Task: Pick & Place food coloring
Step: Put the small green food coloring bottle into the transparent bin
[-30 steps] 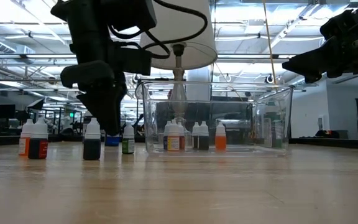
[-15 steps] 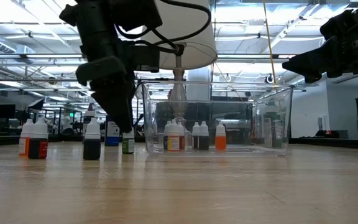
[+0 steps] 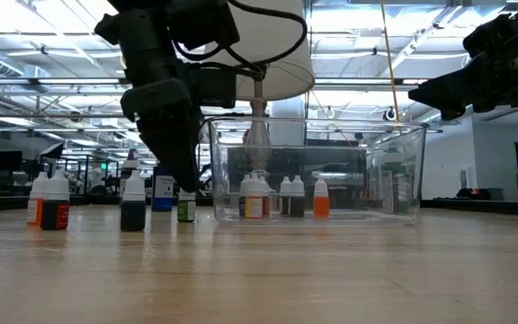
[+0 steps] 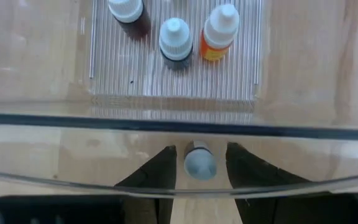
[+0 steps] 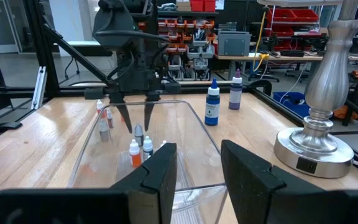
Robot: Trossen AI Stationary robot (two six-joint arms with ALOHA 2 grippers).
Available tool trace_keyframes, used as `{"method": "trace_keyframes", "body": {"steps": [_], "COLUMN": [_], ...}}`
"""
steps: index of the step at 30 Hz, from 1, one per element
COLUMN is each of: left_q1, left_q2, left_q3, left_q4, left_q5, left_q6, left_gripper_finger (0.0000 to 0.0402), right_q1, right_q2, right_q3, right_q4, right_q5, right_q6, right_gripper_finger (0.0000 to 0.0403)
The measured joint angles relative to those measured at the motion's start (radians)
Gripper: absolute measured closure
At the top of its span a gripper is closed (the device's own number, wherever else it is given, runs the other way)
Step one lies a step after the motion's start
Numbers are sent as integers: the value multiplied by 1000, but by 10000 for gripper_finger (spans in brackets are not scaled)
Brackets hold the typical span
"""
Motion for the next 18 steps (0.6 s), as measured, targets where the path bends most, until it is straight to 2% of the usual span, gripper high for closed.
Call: {"method": "trace_keyframes", "body": {"steps": [6,18], "left_q1": [0,0], "left_q2": [0,0], "left_q3": [-2,-60], "left_q4": [-12,78], "left_q5": [17,25], "left_q6": [-29,-64], "left_gripper_finger": [259,259], "right_q1": [0,0], "right_q2": [0,0], "right_q3": [0,0], "right_q4": [0,0], "right_q5": [0,0], "right_q6": [0,0], "right_gripper_finger": [289,289]}}
